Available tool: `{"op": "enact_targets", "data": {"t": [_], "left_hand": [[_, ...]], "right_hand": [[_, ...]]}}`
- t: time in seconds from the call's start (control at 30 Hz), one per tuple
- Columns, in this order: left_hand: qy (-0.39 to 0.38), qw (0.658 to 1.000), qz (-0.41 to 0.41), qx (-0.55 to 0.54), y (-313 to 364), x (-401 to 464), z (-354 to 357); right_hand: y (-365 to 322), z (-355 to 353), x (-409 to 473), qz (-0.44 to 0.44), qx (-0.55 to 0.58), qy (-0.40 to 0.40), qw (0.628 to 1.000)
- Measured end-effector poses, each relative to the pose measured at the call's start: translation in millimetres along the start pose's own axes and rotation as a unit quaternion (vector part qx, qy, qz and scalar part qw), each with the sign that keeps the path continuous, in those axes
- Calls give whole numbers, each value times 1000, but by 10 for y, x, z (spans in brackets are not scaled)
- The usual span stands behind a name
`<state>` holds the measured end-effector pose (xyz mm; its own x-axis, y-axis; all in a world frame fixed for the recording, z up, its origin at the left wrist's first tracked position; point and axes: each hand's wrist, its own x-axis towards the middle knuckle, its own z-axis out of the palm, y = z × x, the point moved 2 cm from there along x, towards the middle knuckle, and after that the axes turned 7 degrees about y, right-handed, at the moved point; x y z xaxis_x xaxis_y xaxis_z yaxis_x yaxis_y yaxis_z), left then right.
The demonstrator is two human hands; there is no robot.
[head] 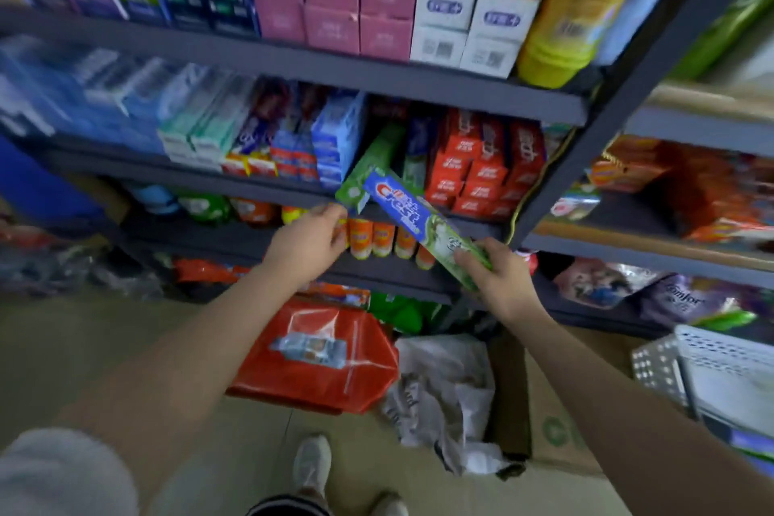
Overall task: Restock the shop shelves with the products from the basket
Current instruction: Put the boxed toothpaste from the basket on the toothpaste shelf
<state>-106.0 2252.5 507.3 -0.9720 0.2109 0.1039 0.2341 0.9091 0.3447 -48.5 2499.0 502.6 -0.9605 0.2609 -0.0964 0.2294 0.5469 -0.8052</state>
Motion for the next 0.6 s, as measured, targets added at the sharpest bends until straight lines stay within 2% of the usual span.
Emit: {"op": "enact_targets", "data": {"t": [0.13, 0.27, 0.33, 0.4, 0.5, 0.6], "left_hand": [[-20, 996, -18, 87, -65, 370, 119], [-98, 982, 37, 157, -261, 643, 338], [-106, 979, 71, 162, -346, 758, 391], [-80, 979, 99, 157, -421, 844, 443], [-1, 986, 142, 91, -465, 948, 504], [51, 974, 182, 121, -486, 1045, 549]], "right_hand": [[-232, 403, 246, 122, 149, 11, 981], [-405, 903, 466, 241, 292, 12, 926], [-455, 1063, 550, 269, 319, 22, 909], [-500, 1159, 633, 269, 315, 45, 909], [-536, 1292, 766, 226, 236, 109, 939], [-615, 1410, 880, 210, 163, 174, 948]]}}
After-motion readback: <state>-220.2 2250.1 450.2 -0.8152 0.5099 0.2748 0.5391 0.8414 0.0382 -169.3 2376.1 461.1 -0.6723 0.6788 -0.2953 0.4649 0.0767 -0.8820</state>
